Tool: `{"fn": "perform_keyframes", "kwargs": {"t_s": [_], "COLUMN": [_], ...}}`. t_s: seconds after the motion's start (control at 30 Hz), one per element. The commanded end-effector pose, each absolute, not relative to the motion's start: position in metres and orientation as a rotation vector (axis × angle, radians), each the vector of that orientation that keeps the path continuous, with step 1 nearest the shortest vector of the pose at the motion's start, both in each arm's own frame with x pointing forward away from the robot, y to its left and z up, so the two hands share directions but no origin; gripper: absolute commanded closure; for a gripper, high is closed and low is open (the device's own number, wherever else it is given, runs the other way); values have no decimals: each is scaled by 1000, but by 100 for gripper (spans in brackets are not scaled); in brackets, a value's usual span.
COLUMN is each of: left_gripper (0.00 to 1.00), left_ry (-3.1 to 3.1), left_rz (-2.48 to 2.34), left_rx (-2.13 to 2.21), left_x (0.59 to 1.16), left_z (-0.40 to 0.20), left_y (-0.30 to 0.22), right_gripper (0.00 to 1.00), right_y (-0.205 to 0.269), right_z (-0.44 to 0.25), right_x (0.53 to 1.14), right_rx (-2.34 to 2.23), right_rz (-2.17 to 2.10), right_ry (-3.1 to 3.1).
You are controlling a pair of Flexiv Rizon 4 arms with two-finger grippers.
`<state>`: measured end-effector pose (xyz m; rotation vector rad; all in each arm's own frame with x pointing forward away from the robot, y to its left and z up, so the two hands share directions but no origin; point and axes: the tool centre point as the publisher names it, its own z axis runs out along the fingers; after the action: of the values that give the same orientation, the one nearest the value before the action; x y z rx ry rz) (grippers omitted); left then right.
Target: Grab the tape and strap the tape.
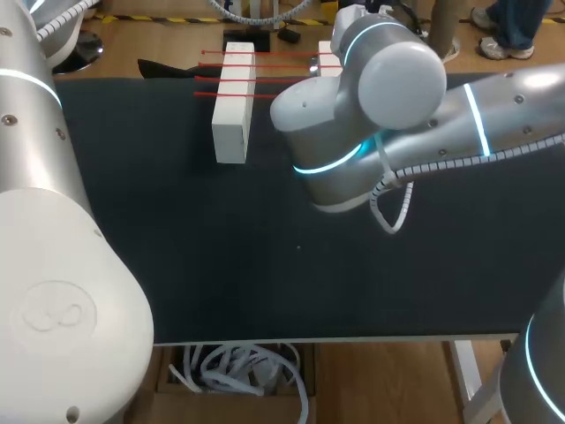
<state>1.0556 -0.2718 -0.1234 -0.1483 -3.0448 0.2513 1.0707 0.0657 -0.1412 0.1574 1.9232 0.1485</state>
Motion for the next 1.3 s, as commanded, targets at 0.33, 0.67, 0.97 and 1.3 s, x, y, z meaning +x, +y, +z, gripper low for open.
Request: {"fn": "perform_keyframes", "kwargs": {"t_s": [0.33, 0.67, 0.97, 1.3], "left_gripper": [100, 100, 100, 100], "left_ry": [-3043, -3043, -3043, -3043], "left_rz": [245, 245, 245, 245], "left_rx": [-147, -147, -147, -147], "left_x": [1056, 1056, 1056, 1056], "left_z": [-123, -123, -123, -123], "left_y": [-272, -272, -272, -272], "right_gripper": [100, 100, 100, 100], "right_y": [61, 61, 64, 67], "right_z": [-138, -138, -138, -140], "right_x": [1066, 1066, 1069, 1069], "right_rx": [148, 152, 166, 168], "right_rz": [160, 168, 171, 175], "right_ry": [1932, 1922, 1918, 1921]}}
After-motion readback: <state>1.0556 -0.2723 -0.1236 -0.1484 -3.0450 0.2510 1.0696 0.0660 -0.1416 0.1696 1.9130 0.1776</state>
